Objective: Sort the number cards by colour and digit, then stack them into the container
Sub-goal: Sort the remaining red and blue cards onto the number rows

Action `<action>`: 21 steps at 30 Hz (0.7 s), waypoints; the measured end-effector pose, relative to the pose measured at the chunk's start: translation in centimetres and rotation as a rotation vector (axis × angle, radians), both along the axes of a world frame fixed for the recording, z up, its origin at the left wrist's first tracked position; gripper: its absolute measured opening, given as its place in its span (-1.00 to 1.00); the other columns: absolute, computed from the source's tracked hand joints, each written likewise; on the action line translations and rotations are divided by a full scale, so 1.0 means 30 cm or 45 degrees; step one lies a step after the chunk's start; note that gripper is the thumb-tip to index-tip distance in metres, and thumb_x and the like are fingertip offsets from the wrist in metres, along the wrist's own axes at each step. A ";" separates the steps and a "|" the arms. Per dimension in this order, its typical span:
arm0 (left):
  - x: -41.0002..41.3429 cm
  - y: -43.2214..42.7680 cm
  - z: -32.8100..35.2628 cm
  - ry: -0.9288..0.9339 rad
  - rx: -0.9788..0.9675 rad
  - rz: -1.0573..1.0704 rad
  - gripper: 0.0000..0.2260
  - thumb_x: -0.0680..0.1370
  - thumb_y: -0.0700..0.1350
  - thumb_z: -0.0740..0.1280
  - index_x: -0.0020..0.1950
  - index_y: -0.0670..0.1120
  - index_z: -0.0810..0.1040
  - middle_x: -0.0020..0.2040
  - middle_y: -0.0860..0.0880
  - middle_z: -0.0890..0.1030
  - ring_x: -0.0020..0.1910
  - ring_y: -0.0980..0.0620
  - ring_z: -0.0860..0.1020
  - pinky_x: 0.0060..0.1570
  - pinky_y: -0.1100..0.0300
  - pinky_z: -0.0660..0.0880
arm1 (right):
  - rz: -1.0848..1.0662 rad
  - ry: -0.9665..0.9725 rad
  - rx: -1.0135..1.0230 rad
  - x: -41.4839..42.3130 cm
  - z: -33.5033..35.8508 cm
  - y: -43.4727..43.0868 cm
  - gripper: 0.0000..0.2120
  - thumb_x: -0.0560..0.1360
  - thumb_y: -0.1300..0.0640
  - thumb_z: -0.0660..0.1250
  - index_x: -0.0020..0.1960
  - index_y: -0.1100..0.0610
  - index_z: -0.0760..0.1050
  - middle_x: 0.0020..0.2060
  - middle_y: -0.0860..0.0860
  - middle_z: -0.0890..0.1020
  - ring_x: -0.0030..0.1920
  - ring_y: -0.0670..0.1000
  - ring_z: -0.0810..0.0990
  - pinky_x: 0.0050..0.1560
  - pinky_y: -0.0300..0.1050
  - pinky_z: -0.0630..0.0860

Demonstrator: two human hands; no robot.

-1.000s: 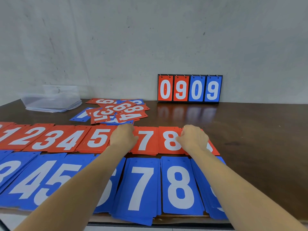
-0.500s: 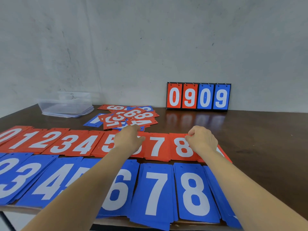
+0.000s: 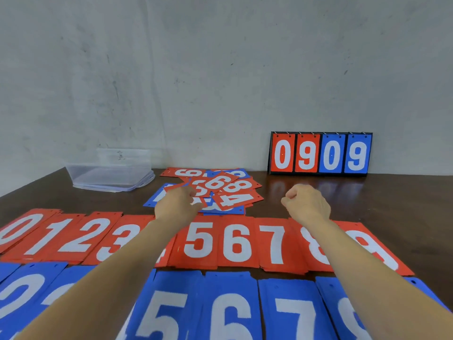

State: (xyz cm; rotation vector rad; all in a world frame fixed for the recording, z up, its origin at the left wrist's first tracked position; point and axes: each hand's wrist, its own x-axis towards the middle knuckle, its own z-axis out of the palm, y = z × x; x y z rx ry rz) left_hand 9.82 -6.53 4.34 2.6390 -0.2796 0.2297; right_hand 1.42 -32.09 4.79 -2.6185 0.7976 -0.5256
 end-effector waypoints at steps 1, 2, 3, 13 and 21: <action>0.035 0.011 0.001 0.010 0.000 -0.004 -0.60 0.53 0.02 0.38 0.33 -0.05 0.49 0.19 -0.02 0.60 0.13 0.00 0.56 0.05 0.08 0.54 | -0.010 0.006 0.014 0.026 0.002 0.013 -0.92 0.55 0.04 0.32 -0.10 0.01 0.52 -0.13 -0.02 0.62 -0.16 -0.03 0.56 -0.22 -0.16 0.50; 0.067 0.018 0.003 0.021 -0.002 -0.007 -0.61 0.53 0.00 0.38 0.33 -0.06 0.49 0.18 -0.02 0.61 0.11 0.00 0.57 0.04 0.10 0.54 | -0.024 0.007 0.029 0.053 0.002 0.022 -0.92 0.55 0.03 0.32 -0.09 0.01 0.52 -0.13 -0.02 0.61 -0.14 -0.03 0.55 -0.21 -0.15 0.50; 0.101 0.022 0.003 0.038 -0.010 -0.015 -0.62 0.53 -0.01 0.38 0.33 -0.07 0.50 0.17 -0.03 0.61 0.10 0.00 0.57 0.03 0.11 0.54 | -0.039 0.005 0.048 0.080 0.001 0.029 -0.93 0.55 0.02 0.32 -0.07 0.01 0.52 -0.12 -0.02 0.60 -0.13 -0.03 0.55 -0.19 -0.15 0.50; 0.390 -0.075 -0.049 0.164 -0.054 -0.114 -0.56 0.53 0.04 0.39 0.36 -0.09 0.47 0.24 -0.06 0.58 0.12 -0.03 0.57 0.09 0.06 0.56 | -0.067 0.111 0.168 0.307 -0.060 0.083 -0.55 0.49 -0.18 0.35 0.25 0.07 0.45 0.04 -0.01 0.56 0.03 -0.02 0.53 -0.10 -0.14 0.50; 0.567 -0.184 -0.105 0.195 0.082 -0.100 -0.26 0.47 0.29 0.34 0.51 -0.08 0.23 0.37 -0.10 0.47 0.32 -0.12 0.45 0.26 -0.07 0.46 | 0.079 0.200 0.114 0.503 -0.091 0.113 -0.12 0.41 -0.36 0.33 0.52 0.09 0.11 0.44 0.06 0.33 0.44 0.10 0.27 0.37 0.05 0.28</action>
